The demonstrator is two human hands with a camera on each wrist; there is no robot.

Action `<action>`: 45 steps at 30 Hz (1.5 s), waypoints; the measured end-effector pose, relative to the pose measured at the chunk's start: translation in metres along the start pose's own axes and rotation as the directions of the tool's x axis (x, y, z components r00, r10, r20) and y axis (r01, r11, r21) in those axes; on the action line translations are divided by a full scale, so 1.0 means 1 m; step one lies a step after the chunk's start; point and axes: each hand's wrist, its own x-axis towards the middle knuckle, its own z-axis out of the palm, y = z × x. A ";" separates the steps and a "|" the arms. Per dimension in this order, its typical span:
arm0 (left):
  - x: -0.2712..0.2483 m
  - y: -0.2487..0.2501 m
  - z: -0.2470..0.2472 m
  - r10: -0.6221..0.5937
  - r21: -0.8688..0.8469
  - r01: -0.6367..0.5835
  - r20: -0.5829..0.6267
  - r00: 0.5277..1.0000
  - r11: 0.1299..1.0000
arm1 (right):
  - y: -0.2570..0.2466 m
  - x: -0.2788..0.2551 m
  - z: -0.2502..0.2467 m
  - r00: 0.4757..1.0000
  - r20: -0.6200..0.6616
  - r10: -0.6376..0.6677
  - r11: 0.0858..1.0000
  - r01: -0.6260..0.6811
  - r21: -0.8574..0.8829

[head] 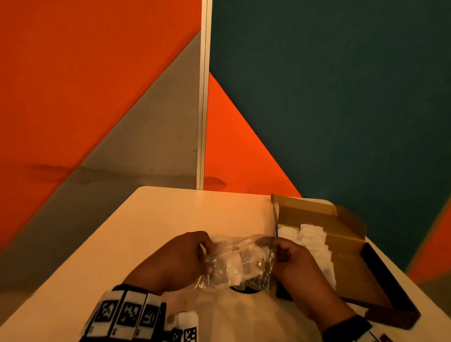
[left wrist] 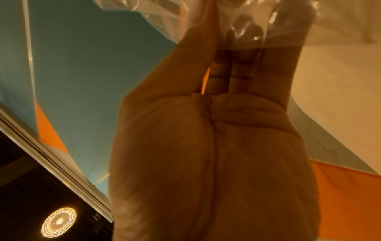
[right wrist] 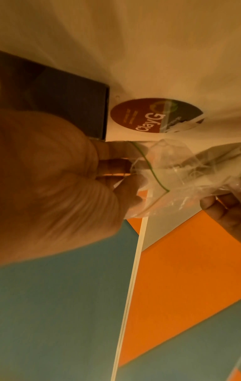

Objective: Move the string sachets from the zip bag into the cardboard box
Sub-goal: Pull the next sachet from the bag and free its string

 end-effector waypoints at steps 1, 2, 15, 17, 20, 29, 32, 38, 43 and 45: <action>0.000 -0.001 -0.001 -0.005 -0.003 0.005 0.004 1.000 1.000 | 0.000 0.000 -0.001 0.999 0.037 -0.001 1.000 0.002 -0.019; 0.000 -0.001 -0.002 -0.009 -0.006 0.009 0.009 1.000 1.000 | 0.000 -0.002 -0.002 0.997 0.080 0.000 0.999 0.004 -0.047; 0.002 -0.003 0.001 0.023 -0.003 -0.023 0.019 1.000 1.000 | -0.001 -0.003 0.003 0.998 0.060 0.015 0.997 -0.010 -0.078; 0.002 -0.004 0.000 0.034 -0.004 -0.034 0.009 0.999 0.999 | -0.001 -0.003 0.003 0.999 0.036 0.004 0.997 -0.001 -0.083; 0.004 -0.005 0.000 0.079 0.001 -0.079 -0.016 0.997 0.997 | -0.002 -0.005 0.004 0.999 0.026 -0.022 0.991 0.025 -0.130; 0.005 -0.006 0.000 0.132 0.019 -0.132 -0.033 0.991 0.991 | -0.004 -0.007 0.002 0.996 0.082 -0.026 0.995 0.034 -0.091; 0.006 -0.007 0.001 0.130 0.022 -0.130 -0.022 0.991 0.991 | -0.006 -0.006 0.003 0.998 0.057 -0.010 0.999 0.013 -0.044; 0.005 -0.010 -0.003 0.091 0.013 -0.091 -0.027 0.995 0.996 | -0.011 -0.005 0.000 0.999 0.029 -0.020 0.999 0.021 -0.045; 0.002 -0.025 -0.013 -0.049 -0.063 0.047 -0.029 0.998 0.997 | -0.016 -0.004 -0.005 0.980 -0.091 -0.179 0.979 0.168 -0.119; 0.001 -0.031 -0.019 -0.117 -0.076 0.114 -0.029 0.993 0.991 | -0.019 -0.004 -0.005 0.972 -0.123 -0.198 0.977 0.186 -0.102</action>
